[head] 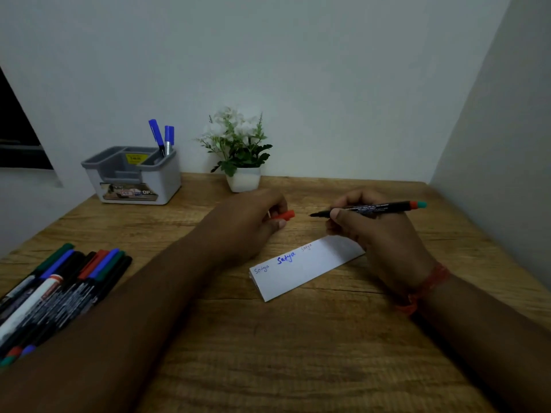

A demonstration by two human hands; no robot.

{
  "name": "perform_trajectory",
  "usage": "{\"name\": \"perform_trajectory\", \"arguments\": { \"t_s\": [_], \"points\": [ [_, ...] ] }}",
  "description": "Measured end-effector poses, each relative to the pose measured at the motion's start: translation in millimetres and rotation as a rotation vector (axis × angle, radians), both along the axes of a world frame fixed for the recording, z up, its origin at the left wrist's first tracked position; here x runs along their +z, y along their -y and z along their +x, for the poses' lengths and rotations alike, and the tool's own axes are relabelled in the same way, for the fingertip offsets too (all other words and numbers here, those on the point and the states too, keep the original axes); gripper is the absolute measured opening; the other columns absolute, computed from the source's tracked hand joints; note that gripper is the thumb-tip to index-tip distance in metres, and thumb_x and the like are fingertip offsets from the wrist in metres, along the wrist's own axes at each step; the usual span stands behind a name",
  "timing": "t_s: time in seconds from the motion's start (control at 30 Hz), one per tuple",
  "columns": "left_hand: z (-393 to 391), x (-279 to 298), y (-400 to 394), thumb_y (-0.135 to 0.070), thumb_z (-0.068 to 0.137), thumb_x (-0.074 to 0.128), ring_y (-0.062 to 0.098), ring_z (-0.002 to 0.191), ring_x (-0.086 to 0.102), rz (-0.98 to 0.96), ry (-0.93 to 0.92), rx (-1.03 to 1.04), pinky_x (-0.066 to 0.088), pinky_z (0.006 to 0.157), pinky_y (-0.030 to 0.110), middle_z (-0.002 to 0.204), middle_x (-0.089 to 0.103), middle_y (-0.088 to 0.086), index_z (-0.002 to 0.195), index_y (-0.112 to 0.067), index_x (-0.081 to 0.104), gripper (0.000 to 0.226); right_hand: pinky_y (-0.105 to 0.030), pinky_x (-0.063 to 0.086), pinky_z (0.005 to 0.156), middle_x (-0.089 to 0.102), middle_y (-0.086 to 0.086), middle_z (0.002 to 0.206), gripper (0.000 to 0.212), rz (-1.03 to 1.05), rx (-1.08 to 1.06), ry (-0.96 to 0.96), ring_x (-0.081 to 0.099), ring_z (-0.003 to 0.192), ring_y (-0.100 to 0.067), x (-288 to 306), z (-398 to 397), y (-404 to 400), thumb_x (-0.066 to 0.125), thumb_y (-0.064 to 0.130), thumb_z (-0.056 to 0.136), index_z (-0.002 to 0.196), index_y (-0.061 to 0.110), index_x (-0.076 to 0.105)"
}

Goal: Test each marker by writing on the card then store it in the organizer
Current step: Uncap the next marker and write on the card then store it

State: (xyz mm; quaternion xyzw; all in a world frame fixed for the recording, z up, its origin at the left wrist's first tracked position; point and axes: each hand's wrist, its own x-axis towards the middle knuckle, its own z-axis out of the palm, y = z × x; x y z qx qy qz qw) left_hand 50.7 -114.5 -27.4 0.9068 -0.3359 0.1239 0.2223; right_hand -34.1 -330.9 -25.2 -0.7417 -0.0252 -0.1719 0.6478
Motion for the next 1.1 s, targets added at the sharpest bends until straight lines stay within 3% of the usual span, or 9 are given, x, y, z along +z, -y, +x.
{"name": "perform_trajectory", "arguments": {
  "t_s": [0.13, 0.53, 0.7, 0.77, 0.87, 1.0, 1.1],
  "points": [
    [-10.4, 5.6, 6.1, -0.033, 0.092, 0.066, 0.008, 0.086, 0.057, -0.023, 0.055, -0.060, 0.052, 0.075, 0.036, 0.095, 0.060, -0.015, 0.109, -0.030, 0.060, 0.018, -0.043, 0.061, 0.088, 0.076, -0.003, 0.085, 0.010, 0.047, 0.046, 0.019, 0.074, 0.085, -0.026, -1.3, 2.4, 1.2, 0.068, 0.005, 0.091, 0.087, 0.014, 0.071],
    [-17.6, 7.6, 10.9, -0.034, 0.092, 0.065, 0.008, 0.088, 0.058, 0.019, 0.136, -0.152, 0.051, 0.074, 0.036, 0.099, 0.063, -0.013, 0.111, -0.028, 0.061, 0.020, -0.045, 0.061, 0.088, 0.073, -0.002, 0.084, 0.005, 0.058, 0.118, -0.019, 0.072, 0.082, -0.023, -2.9, 3.2, 0.5, 0.068, 0.003, 0.090, 0.091, 0.008, 0.068],
    [-19.6, 9.1, 13.8, -0.032, 0.091, 0.067, 0.009, 0.086, 0.059, -0.002, 0.178, -0.220, 0.050, 0.072, 0.034, 0.097, 0.065, -0.012, 0.109, -0.026, 0.064, 0.018, -0.035, 0.062, 0.078, 0.071, 0.002, 0.084, 0.009, -0.007, 0.143, -0.015, 0.068, 0.080, -0.016, -3.0, 3.3, 0.8, 0.075, 0.006, 0.085, 0.088, 0.011, 0.068],
    [-20.9, 8.4, 15.4, -0.031, 0.090, 0.067, 0.008, 0.085, 0.059, -0.034, 0.181, -0.251, 0.050, 0.071, 0.034, 0.095, 0.066, -0.012, 0.105, -0.025, 0.066, 0.016, -0.028, 0.056, 0.069, 0.069, 0.001, 0.081, 0.009, -0.060, 0.149, -0.006, 0.064, 0.075, -0.013, -3.0, 2.8, 0.3, 0.077, 0.010, 0.083, 0.086, 0.010, 0.070],
    [-22.7, 8.1, 18.3, -0.035, 0.086, 0.063, 0.008, 0.080, 0.056, -0.065, 0.186, -0.271, 0.049, 0.069, 0.033, 0.088, 0.064, -0.013, 0.097, -0.024, 0.067, 0.016, -0.026, 0.051, 0.060, 0.066, -0.002, 0.074, 0.019, -0.071, 0.174, 0.020, 0.059, 0.066, -0.016, -3.4, 0.9, -1.6, 0.079, 0.018, 0.077, 0.084, 0.005, 0.068],
    [-22.4, 10.6, 19.7, -0.028, 0.085, 0.070, 0.000, 0.076, 0.050, -0.124, 0.143, -0.272, 0.044, 0.067, 0.026, 0.083, 0.060, -0.017, 0.093, -0.021, 0.069, 0.010, -0.027, 0.049, 0.061, 0.062, -0.012, 0.071, 0.031, -0.019, 0.170, 0.024, 0.056, 0.063, -0.022, -4.2, 1.3, -4.4, 0.078, 0.025, 0.072, 0.084, -0.001, 0.065],
    [-22.8, 10.8, 19.2, -0.022, 0.086, 0.074, -0.001, 0.076, 0.056, -0.156, 0.021, -0.243, 0.046, 0.065, 0.024, 0.085, 0.062, -0.017, 0.095, -0.020, 0.070, 0.010, -0.025, 0.049, 0.059, 0.061, -0.016, 0.072, 0.023, -0.005, 0.167, 0.007, 0.055, 0.062, -0.020, -5.2, 1.0, -9.5, 0.077, 0.020, 0.078, 0.084, 0.001, 0.065]
  ]
}}
